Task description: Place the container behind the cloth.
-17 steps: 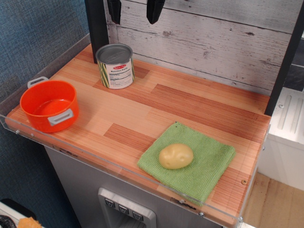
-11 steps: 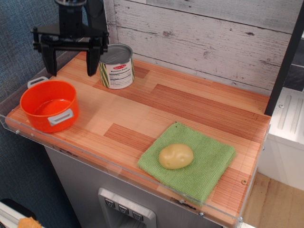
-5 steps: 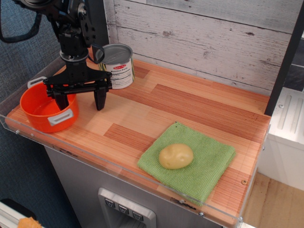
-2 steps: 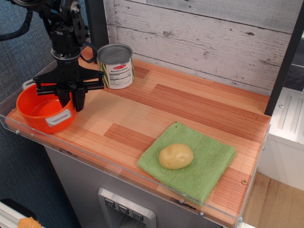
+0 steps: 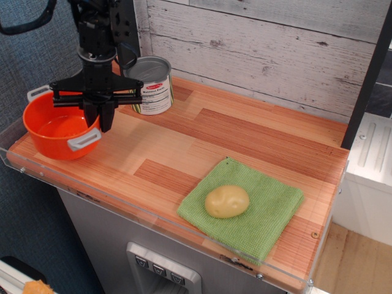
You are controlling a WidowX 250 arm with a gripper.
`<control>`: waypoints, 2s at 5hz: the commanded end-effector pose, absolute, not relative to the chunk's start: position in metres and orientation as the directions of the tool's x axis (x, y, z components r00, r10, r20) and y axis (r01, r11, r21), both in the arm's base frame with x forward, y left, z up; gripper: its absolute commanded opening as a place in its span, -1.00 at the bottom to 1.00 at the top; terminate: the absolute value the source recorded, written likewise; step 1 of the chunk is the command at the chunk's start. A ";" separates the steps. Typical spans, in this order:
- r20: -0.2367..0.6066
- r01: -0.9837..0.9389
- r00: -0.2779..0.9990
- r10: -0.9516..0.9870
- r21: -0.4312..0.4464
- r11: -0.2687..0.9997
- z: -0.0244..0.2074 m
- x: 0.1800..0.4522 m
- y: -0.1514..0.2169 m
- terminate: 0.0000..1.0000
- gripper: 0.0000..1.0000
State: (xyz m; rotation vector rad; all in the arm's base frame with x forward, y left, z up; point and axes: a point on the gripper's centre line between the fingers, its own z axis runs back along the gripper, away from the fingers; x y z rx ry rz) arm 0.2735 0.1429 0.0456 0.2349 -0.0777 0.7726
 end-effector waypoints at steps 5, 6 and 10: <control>0.202 -0.790 0.574 0.794 -0.122 0.601 0.110 0.368 -0.008 -1.00 -1.00; 0.191 -0.774 0.587 0.787 -0.154 0.615 0.099 0.379 -0.025 -1.00 -1.00; 0.134 -0.715 0.662 0.737 -0.180 0.676 0.070 0.411 -0.062 -1.00 -1.00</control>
